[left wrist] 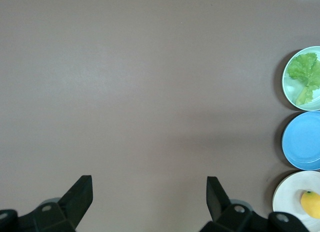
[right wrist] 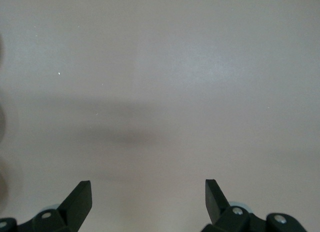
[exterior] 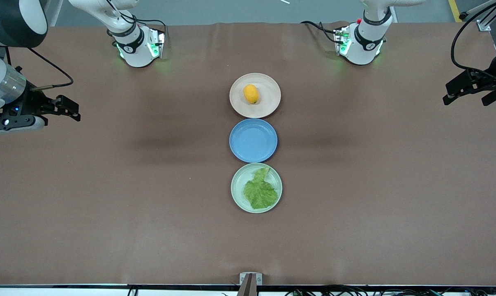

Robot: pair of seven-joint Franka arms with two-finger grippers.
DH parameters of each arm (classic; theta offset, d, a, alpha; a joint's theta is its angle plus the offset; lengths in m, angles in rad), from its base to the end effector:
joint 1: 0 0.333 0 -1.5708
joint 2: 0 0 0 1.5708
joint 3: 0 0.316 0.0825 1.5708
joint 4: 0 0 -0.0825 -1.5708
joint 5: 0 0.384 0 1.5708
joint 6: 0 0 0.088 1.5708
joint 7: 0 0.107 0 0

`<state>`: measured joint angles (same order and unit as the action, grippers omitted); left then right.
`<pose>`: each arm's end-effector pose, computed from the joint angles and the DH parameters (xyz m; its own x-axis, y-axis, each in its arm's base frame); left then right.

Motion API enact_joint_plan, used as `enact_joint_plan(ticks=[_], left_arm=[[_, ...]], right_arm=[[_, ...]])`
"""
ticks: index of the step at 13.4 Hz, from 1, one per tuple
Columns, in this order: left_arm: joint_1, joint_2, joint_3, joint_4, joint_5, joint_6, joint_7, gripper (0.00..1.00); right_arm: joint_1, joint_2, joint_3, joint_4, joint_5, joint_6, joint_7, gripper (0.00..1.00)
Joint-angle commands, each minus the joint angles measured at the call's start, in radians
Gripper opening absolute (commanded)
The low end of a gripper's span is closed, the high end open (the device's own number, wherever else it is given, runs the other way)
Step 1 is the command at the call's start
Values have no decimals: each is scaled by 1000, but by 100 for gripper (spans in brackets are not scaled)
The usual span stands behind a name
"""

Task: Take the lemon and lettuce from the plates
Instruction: 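Move the left gripper from rest toward the green plate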

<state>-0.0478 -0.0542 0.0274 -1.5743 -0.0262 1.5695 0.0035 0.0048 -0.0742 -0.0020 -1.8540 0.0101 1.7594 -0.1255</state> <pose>0.5376 -0.0133 0.6524 0.9985 -0.0239 0.0495 -0.0253 -0.9993 0.0275 0.5374 0.0024 0.5465 0.9918 0.1261 -0.0190 0.1258 -0.9920 -0.0125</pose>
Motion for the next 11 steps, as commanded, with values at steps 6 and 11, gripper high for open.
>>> enact_joint_plan(ticks=[6, 11], left_arm=[[-4, -4, -4, 2, -3, -16, -5, 100], [-47, 98, -78, 14, -21, -6, -83, 100]], right_arm=[[-35, -39, 13, -51, 22, 28, 3, 100], [-34, -50, 13, -53, 22, 20, 38, 100]])
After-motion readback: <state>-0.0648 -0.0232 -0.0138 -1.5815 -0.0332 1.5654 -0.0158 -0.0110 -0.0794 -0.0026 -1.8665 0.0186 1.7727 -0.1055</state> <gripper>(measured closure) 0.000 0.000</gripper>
